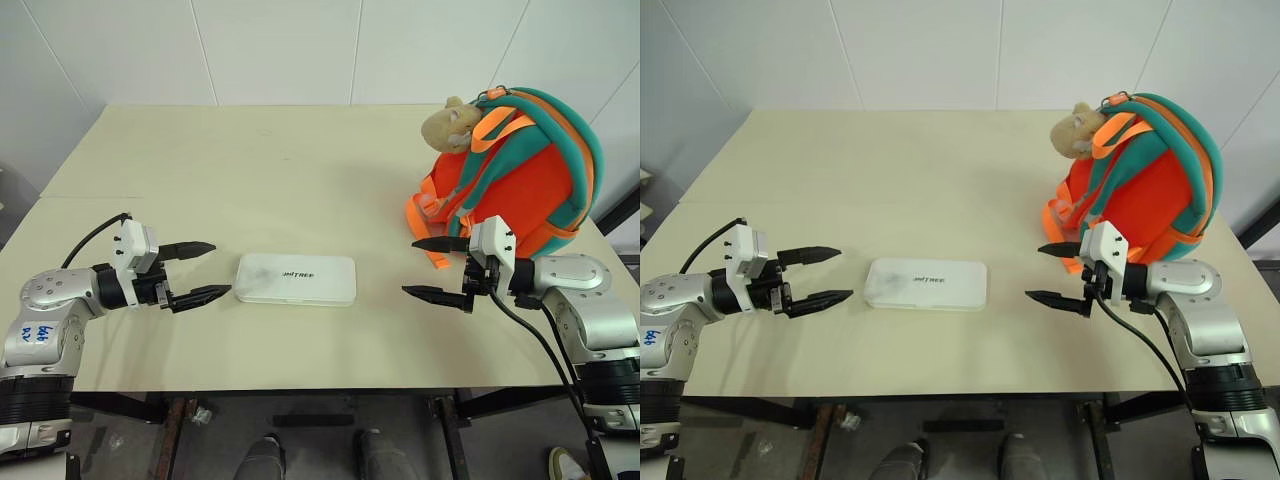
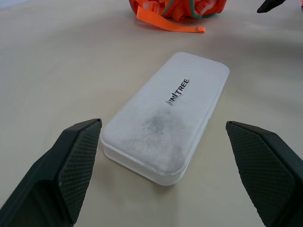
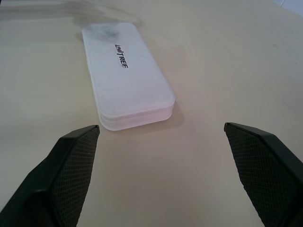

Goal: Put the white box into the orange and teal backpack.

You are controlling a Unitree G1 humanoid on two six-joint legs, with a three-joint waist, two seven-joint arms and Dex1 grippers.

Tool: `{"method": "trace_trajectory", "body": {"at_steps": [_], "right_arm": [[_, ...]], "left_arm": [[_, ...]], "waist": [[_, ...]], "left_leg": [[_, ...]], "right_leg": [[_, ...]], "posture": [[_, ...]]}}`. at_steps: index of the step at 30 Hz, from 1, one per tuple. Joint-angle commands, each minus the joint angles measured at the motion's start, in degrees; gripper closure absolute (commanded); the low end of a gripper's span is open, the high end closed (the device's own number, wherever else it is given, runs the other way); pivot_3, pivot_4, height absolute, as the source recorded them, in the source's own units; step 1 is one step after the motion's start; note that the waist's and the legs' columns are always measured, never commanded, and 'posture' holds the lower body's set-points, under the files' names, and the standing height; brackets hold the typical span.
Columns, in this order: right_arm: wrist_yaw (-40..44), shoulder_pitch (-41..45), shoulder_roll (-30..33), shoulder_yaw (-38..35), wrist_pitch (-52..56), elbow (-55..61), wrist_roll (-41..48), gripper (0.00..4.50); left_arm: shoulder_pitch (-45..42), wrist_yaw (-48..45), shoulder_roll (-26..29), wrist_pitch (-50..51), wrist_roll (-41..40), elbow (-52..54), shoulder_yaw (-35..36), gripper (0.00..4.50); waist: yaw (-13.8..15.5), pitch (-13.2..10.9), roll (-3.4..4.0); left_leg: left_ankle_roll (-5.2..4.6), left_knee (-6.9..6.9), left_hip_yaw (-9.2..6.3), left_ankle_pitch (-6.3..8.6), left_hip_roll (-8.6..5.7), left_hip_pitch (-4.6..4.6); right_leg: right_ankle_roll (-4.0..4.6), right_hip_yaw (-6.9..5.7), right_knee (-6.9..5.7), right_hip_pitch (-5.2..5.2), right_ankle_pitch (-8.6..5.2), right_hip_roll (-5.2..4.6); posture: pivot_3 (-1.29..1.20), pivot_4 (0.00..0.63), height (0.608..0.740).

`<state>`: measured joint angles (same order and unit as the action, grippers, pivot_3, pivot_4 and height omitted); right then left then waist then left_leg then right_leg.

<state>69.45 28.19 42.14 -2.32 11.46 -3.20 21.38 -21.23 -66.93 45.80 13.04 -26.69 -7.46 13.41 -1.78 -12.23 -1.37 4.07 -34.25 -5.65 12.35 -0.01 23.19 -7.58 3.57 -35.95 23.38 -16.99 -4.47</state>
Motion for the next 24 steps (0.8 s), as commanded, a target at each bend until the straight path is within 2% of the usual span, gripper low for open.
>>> {"method": "trace_trajectory", "body": {"at_steps": [1,6,9,13,17,24], "right_arm": [[0.9,3.0,-0.6,1.5,0.9,1.5,0.6,0.04],[2.2,4.3,-0.3,3.9,1.7,0.5,-0.1,0.04],[3.7,5.8,0.5,6.5,3.1,-0.2,-1.5,0.04],[5.1,8.5,0.6,10.5,3.9,-2.1,-4.9,0.04],[5.8,9.5,-0.2,14.6,2.6,-4.3,-9.1,0.04],[4.1,11.7,-4.0,16.1,7.1,-7.7,-10.1,0.04]], "left_arm": [[-0.9,-0.2,0.4,-0.7,-0.4,1.2,0.4,0.01],[-0.4,0.5,-0.2,2.5,-1.0,0.4,-0.6,0.01],[-1.9,0.2,1.0,13.3,-3.7,-1.9,-1.5,0.01],[-7.6,2.1,1.7,27.4,-3.7,-8.3,-4.1,0.01],[-14.0,3.8,1.3,33.9,0.8,-17.0,-9.0,0.01],[-25.5,-0.3,-1.6,49.3,-1.1,-30.6,-11.6,0.01]], "waist": [[-0.1,0.0,0.0],[0.0,0.0,0.0],[0.1,0.0,0.0],[0.0,0.0,0.0],[0.0,0.0,0.0],[-0.2,0.0,-0.01]], "left_leg": [[0.0,-0.01,0.0,0.0,0.0,0.0],[0.01,-0.03,-0.01,-0.02,0.0,-0.02],[0.01,-0.03,-0.01,-0.02,-0.01,0.0],[-0.02,-0.09,-0.03,-0.03,-0.01,0.0],[-0.01,-0.19,-0.03,-0.04,-0.03,-0.01],[0.0,-0.22,-0.06,-0.04,-0.05,0.06]], "right_leg": [[0.0,0.0,-0.01,0.0,0.0,0.0],[0.0,0.0,-0.04,0.0,0.0,0.01],[0.0,0.0,-0.02,-0.01,0.0,0.0],[-0.02,-0.01,-0.1,0.0,0.01,0.03],[-0.04,-0.02,-0.14,-0.02,0.02,0.04],[-0.05,-0.03,-0.18,0.02,0.03,0.04]], "posture": [[0.0,0.15,0.74],[0.0,0.15,0.74],[0.0,0.15,0.74],[0.0,0.15,0.74],[0.0,0.15,0.74],[0.0,0.15,0.74]]}}
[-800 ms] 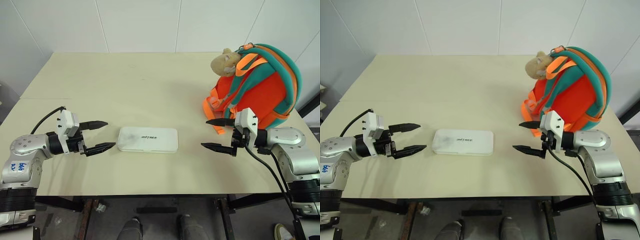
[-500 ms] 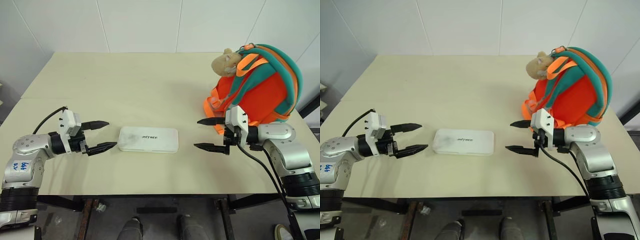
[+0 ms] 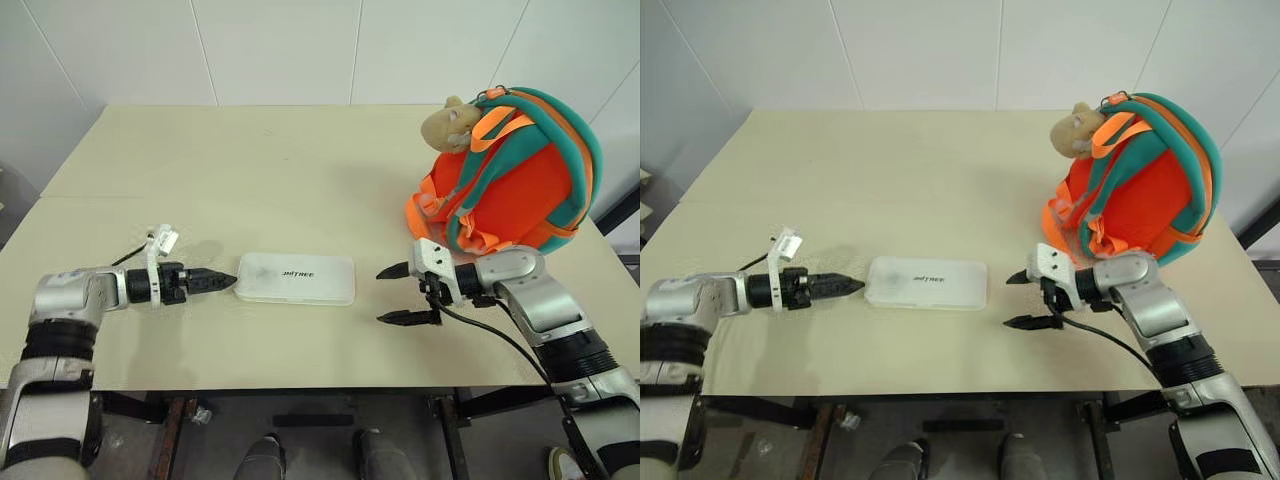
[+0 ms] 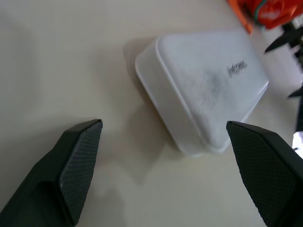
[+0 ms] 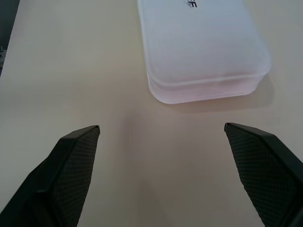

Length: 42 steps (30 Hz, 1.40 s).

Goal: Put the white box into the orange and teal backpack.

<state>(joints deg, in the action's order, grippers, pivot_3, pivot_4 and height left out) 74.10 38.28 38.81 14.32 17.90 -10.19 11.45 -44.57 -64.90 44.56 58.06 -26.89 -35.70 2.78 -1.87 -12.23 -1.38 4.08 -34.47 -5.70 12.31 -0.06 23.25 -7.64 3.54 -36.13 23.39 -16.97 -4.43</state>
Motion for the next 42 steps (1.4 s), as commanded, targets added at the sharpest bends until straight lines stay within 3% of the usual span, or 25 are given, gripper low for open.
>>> {"method": "trace_trajectory", "body": {"at_steps": [1,9,23,40,42], "right_arm": [[-0.8,1.8,-1.1,-0.6,0.5,-1.5,-0.3,0.04],[-2.0,1.5,-3.9,-0.7,2.5,-1.5,0.3,0.04],[-3.4,1.4,-8.3,0.4,-2.8,-4.8,-2.4,0.04],[-1.9,-1.5,-6.1,-0.3,-9.2,-4.3,-3.6,0.04],[-2.2,-2.2,-5.6,-0.6,-9.3,-3.5,-3.4,0.0]], "left_arm": [[-2.8,-2.8,-0.7,4.6,-0.4,-3.2,-1.5,0.01],[-6.8,-2.7,-3.7,15.4,-1.8,-8.1,-1.0,0.01],[-8.9,0.6,-7.0,18.9,-1.4,-11.3,0.7,0.01],[-12.0,-6.7,-11.3,18.4,-0.4,-13.7,-6.7,0.01],[-12.3,-7.1,-11.6,17.6,-0.3,-14.4,-6.6,0.39]], "waist": [[-0.1,0.0,0.0],[-0.1,0.0,0.0],[-0.1,0.0,0.0],[0.0,0.0,-0.01],[0.0,0.0,-0.01]], "left_leg": [[0.0,0.0,0.01,0.0,0.0,-0.01],[0.01,-0.04,-0.02,-0.01,-0.01,-0.01],[0.04,-0.36,-0.04,-0.02,-0.03,-0.02],[0.05,-0.43,-0.05,-0.02,-0.05,-0.02],[0.05,-0.44,-0.05,-0.02,-0.05,-0.01]], "right_leg": [[0.0,0.01,-0.01,-0.01,0.0,0.0],[-0.01,0.0,-0.1,0.01,-0.01,-0.01],[-0.01,0.0,-0.39,-0.01,-0.01,-0.01],[-0.04,0.0,-0.39,-0.04,0.0,-0.01],[-0.04,0.01,-0.39,-0.04,0.0,-0.01]], "posture": [[0.0,0.15,0.74],[0.0,0.15,0.74],[0.0,0.15,0.74],[0.0,0.15,0.74],[0.0,0.15,0.74]]}}
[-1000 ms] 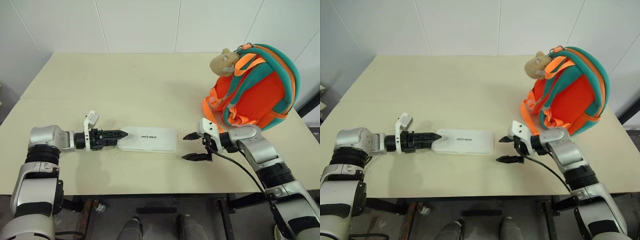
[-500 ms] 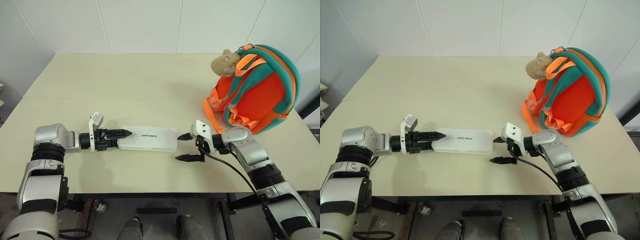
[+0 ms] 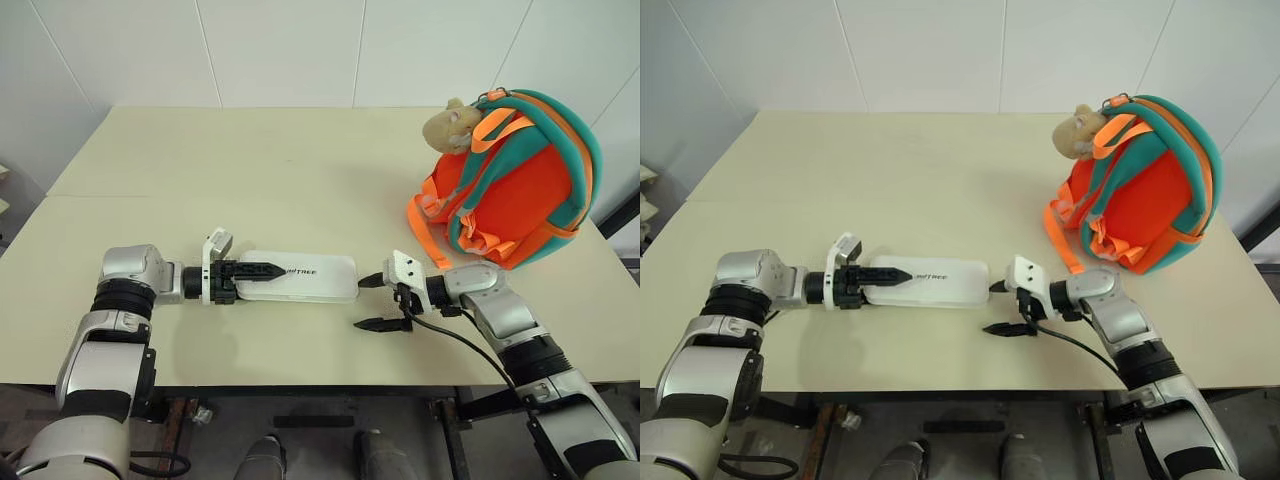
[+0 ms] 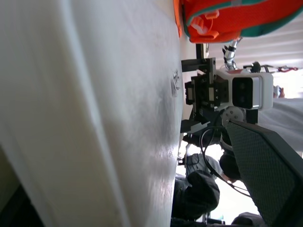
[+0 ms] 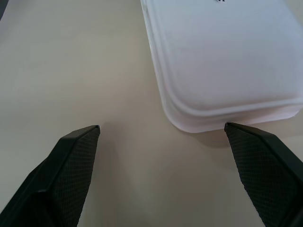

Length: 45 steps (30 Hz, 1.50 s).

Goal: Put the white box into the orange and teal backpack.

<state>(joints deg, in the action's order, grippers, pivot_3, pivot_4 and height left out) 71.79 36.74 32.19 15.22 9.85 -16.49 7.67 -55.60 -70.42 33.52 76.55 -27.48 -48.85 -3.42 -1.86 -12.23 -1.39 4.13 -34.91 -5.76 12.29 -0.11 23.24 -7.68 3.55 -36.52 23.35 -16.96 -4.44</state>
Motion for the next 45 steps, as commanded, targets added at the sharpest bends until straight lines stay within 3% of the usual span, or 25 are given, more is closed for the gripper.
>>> {"method": "trace_trajectory", "body": {"at_steps": [1,8,10,15,20,28,37,40,45], "right_arm": [[0.1,-1.1,1.3,-1.6,-1.3,3.2,0.5,0.0],[-0.7,-4.1,2.6,-2.5,-0.1,7.3,1.1,0.0],[-1.1,-5.2,2.8,-2.9,0.8,9.1,1.5,0.0],[-3.4,-8.1,3.7,-6.1,4.5,14.3,3.5,0.0],[-11.1,-11.0,4.7,-13.4,9.3,20.0,5.4,0.0],[-30.3,-10.9,5.5,-25.7,16.8,23.3,2.3,0.0],[-46.6,-1.5,5.3,-27.3,33.5,20.9,-2.0,0.0],[-49.1,2.3,2.8,-26.7,32.6,17.0,-1.6,0.0],[-53.3,14.0,-5.1,-28.0,24.2,-0.4,0.3,0.0]], "left_arm": [[-1.5,-1.9,-0.8,-1.4,0.1,-1.7,0.0,0.55],[-2.1,-1.2,-2.3,-4.2,0.2,-3.9,2.4,2.71],[-1.7,-1.9,-2.5,-4.3,-0.4,-3.3,3.3,3.1],[0.3,-5.0,-1.6,-2.2,-2.2,2.2,2.9,3.11],[3.3,-5.1,0.2,-1.2,-6.3,10.6,7.3,3.13],[11.9,1.0,1.0,-13.7,-8.0,20.5,17.6,3.13],[18.4,7.2,1.7,-16.9,-9.5,28.1,21.7,3.13],[20.1,8.9,1.5,-16.9,-10.4,29.5,22.9,3.13],[23.4,12.5,0.4,-14.6,-14.5,35.2,26.7,3.13]], "waist": [[0.0,0.0,0.0],[0.0,0.0,-0.01],[0.0,0.0,-0.01],[0.0,0.0,-0.02],[0.1,0.0,-0.02],[0.2,0.0,-0.02],[0.1,0.0,-0.02],[0.1,0.0,-0.02],[-0.7,0.0,-0.02]], "left_leg": [[0.0,0.0,0.0,0.0,0.0,0.0],[0.0,0.0,0.0,0.0,0.0,0.02],[0.0,-0.02,-0.01,0.0,0.0,0.01],[0.0,-0.02,-0.01,0.0,0.0,0.03],[0.01,0.0,-0.02,0.02,0.01,0.05],[0.01,0.01,-0.02,0.02,0.02,0.03],[0.0,0.1,-0.01,0.02,0.0,0.03],[0.0,0.27,0.01,0.01,0.01,0.03],[-0.02,0.28,0.07,-0.01,0.0,0.02]], "right_leg": [[0.0,0.0,0.0,0.0,0.0,0.0],[-0.01,0.0,0.01,0.01,-0.01,0.0],[-0.01,0.0,0.0,0.0,-0.01,0.0],[-0.02,0.0,0.01,0.01,0.0,0.0],[-0.02,0.01,0.03,0.02,-0.01,-0.01],[0.03,0.03,0.03,0.02,-0.03,-0.05],[0.07,0.05,0.08,0.04,-0.04,-0.09],[0.09,0.05,0.11,0.11,-0.05,-0.08],[0.05,0.09,0.12,0.11,-0.02,-0.09]], "posture": [[0.0,0.15,0.74],[0.0,0.15,0.74],[0.0,0.15,0.74],[0.0,0.15,0.74],[0.0,0.15,0.74],[0.0,0.15,0.74],[0.0,0.15,0.74],[0.0,0.15,0.74],[0.0,0.15,0.74]]}}
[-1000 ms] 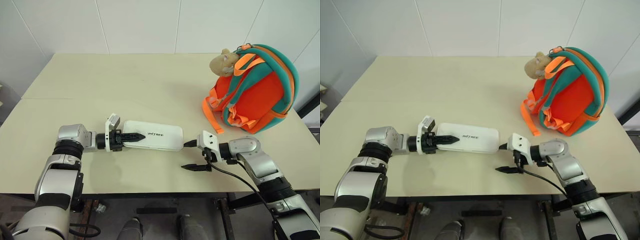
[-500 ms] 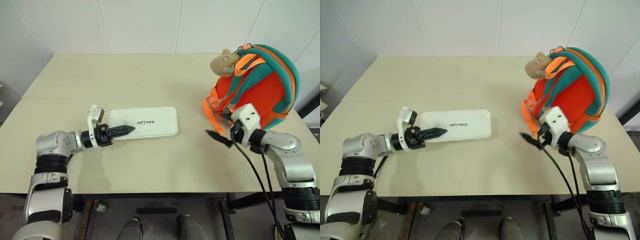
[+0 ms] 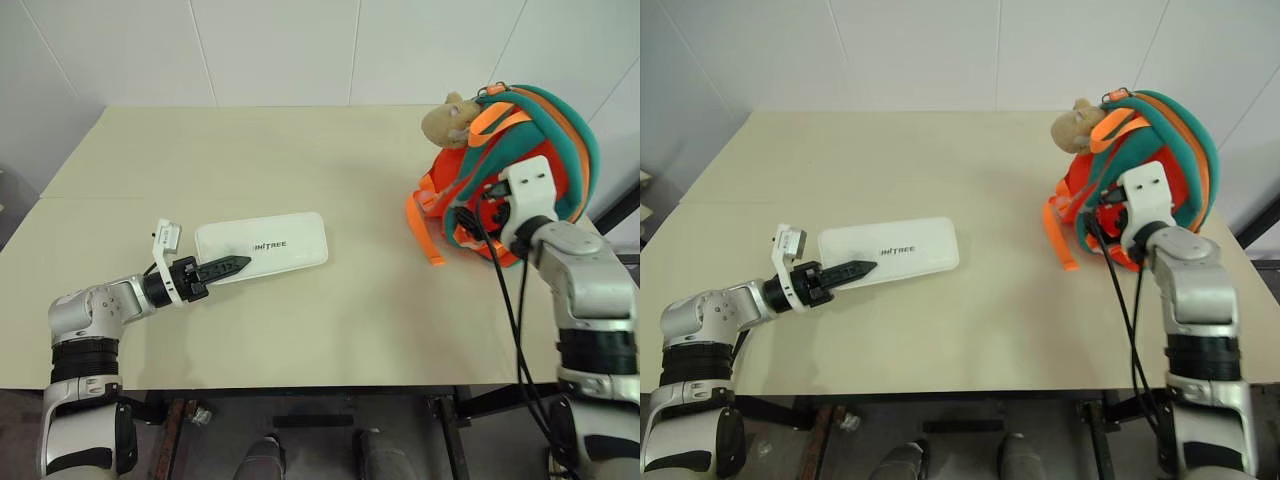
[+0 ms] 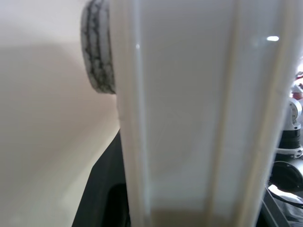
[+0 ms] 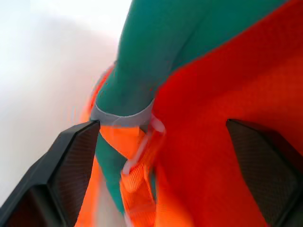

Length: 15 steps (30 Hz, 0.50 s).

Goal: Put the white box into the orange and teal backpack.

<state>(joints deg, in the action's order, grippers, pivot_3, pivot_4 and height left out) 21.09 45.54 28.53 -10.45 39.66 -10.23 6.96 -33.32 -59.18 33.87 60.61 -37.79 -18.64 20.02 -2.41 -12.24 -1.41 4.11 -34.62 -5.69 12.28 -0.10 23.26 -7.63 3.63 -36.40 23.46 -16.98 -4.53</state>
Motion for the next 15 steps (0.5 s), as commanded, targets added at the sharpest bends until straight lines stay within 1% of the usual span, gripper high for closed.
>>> {"method": "trace_trajectory", "body": {"at_steps": [1,6,9,15], "right_arm": [[-2.7,6.7,-1.9,-2.4,-6.8,-9.4,1.2,0.0],[-0.6,10.5,-3.7,-3.3,-8.9,-14.5,4.9,0.0],[3.4,9.7,-3.4,-1.8,-8.4,-14.2,6.4,0.0],[4.2,8.4,-3.5,-1.7,-6.8,-11.3,7.8,0.0]], "left_arm": [[1.8,1.9,0.1,1.9,-5.0,6.0,3.9,3.13],[4.4,4.1,0.9,2.6,-7.3,8.3,6.0,3.13],[6.9,5.6,0.9,3.5,-9.2,10.9,7.6,3.13],[9.0,6.9,1.5,3.6,-11.3,12.6,7.9,3.13]], "waist": [[-0.2,0.0,0.0],[0.3,0.0,0.0],[0.3,0.0,0.0],[0.3,0.0,0.01]], "left_leg": [[0.0,0.0,0.0,0.0,0.0,0.0],[0.0,0.26,-0.03,0.0,0.0,0.01],[0.0,0.42,-0.02,0.0,0.01,0.02],[0.01,0.51,-0.01,0.0,0.02,0.02]], "right_leg": [[0.0,0.0,0.0,0.0,0.0,0.0],[0.01,-0.02,0.21,0.03,-0.01,0.0],[0.01,-0.02,0.37,0.03,-0.01,0.0],[0.01,-0.03,0.43,0.06,-0.01,0.0]], "posture": [[0.0,0.15,0.74],[0.0,0.15,0.74],[0.0,0.15,0.74],[0.0,0.15,0.74]]}}
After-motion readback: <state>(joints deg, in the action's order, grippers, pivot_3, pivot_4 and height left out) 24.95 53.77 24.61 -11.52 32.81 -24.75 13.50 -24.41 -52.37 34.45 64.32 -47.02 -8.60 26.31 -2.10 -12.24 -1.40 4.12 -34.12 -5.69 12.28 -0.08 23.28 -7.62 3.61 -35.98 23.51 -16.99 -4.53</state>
